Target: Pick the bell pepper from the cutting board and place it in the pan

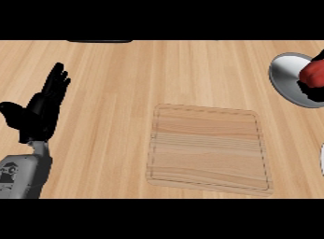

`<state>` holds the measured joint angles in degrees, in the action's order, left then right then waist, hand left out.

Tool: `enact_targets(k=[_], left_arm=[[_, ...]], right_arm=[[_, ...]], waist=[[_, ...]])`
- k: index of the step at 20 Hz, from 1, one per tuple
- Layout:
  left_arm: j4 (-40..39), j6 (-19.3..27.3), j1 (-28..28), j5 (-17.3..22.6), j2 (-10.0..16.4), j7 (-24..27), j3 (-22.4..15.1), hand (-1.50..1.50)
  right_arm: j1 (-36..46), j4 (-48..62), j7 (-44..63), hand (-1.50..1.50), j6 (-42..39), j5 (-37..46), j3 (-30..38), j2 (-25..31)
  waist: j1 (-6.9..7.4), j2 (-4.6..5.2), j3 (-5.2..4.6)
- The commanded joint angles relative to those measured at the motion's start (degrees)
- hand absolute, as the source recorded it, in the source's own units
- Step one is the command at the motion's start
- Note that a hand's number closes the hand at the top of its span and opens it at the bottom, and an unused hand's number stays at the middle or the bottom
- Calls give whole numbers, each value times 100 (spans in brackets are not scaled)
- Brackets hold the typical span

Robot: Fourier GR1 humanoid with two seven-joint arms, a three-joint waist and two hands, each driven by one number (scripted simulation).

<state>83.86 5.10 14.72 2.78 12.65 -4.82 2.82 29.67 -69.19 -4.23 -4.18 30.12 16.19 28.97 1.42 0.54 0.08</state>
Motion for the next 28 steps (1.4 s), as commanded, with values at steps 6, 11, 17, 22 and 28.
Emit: enact_targets(k=[6,11,17,22,28], left_arm=[[-22,-44,164,-57,-98,110,-109,0],[-15,-4,204,-129,-216,35,-246,0],[-72,-130,260,-51,-218,123,-246,0],[-81,-73,272,-107,-292,145,-304,0],[-111,32,438,-140,-351,49,-297,0]], right_arm=[[1083,3000,-1288,150,1494,919,330,782],[1431,4136,-1867,150,1704,906,550,1088],[1474,4784,-2266,150,2123,968,650,1066],[1574,5550,-2107,-150,702,628,802,947],[1683,5828,-2519,-150,153,512,930,1102]], waist=[[322,142,17],[366,148,29],[510,243,46],[523,238,48],[480,260,64]])
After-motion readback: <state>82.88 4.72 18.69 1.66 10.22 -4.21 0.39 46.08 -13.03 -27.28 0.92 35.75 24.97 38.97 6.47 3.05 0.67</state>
